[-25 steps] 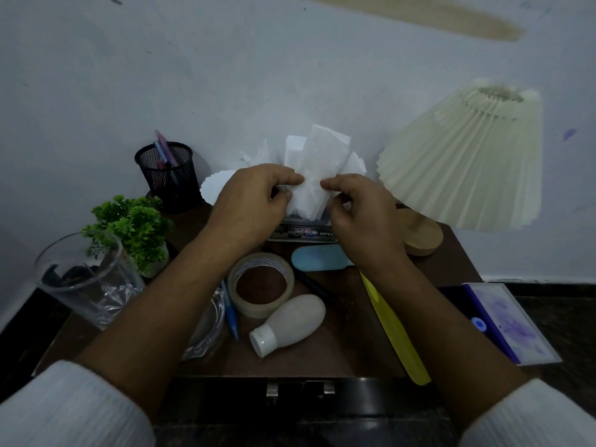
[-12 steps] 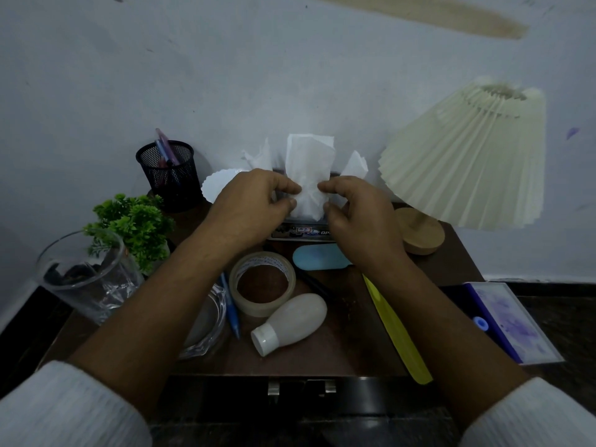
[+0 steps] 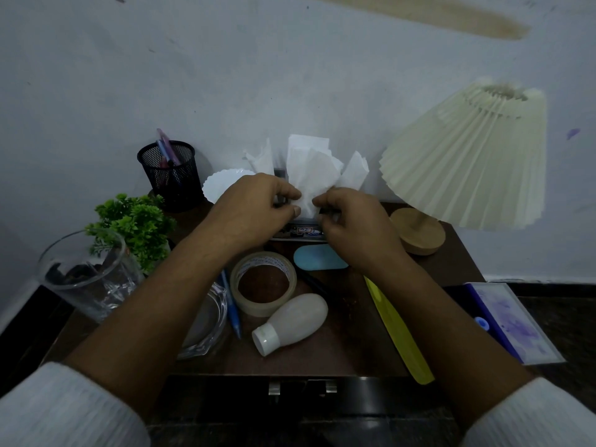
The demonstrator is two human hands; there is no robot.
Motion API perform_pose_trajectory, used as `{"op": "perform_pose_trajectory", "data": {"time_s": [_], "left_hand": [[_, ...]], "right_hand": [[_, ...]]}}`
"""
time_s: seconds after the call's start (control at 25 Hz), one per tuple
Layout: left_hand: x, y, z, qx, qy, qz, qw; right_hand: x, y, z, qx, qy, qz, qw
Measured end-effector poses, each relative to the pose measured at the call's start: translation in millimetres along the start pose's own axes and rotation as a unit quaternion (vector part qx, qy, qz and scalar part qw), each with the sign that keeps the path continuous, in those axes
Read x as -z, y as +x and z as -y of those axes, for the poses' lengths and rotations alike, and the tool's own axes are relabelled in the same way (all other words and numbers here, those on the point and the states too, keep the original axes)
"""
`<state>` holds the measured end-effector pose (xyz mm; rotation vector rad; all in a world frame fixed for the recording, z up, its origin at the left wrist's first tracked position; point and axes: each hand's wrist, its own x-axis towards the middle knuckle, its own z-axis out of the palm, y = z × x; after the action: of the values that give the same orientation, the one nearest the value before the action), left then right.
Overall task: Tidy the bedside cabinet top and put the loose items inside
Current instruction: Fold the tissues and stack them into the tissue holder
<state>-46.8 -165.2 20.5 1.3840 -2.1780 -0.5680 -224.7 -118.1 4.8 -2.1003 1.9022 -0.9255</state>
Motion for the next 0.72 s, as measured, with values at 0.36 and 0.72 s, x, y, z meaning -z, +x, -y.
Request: {"op": "perform_pose_trajectory", "data": {"time_s": [0.36,0.72], "left_hand": [[1.9,-1.7,-1.3,-0.013,-0.001,-0.003,1.000],[0.9,-2.5,-2.1,-0.017,-0.009,-0.001,1.000]], "right_hand": [[1.5,-0.3,0.1,-0.005,0.015,-0.040,0.999],[1.9,1.3,-1.8,-0.004,0.003,-0.047,0.999]]}}
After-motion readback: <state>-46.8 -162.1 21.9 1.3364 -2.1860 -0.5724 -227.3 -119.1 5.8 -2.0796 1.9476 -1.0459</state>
